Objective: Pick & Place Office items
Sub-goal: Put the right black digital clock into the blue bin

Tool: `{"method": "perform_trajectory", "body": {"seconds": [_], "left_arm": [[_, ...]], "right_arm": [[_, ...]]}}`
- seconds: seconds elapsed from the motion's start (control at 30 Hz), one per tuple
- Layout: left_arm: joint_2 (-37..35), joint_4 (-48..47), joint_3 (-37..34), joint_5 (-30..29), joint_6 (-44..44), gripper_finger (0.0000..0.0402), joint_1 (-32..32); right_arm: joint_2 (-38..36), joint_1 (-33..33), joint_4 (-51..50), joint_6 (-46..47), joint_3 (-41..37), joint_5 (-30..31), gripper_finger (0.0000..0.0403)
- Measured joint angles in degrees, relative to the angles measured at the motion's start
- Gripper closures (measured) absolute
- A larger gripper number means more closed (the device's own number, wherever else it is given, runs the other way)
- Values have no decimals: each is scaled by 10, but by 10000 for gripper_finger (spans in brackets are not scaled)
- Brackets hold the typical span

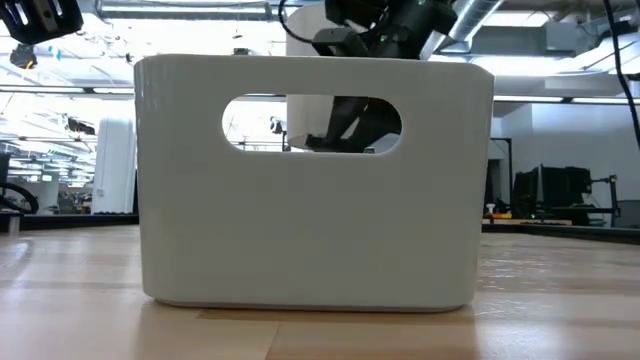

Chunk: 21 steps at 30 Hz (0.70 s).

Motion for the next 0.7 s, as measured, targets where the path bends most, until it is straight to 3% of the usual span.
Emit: {"method": "perform_trajectory", "body": {"seconds": [0.4,0.7], "left_arm": [[0,-1,0,0,0,270,0],[0,0,0,0,0,270,0]], "right_arm": [[8,-14,5,-96,0,-62,255],[8,-1,3,-144,3,-64,255]]}}
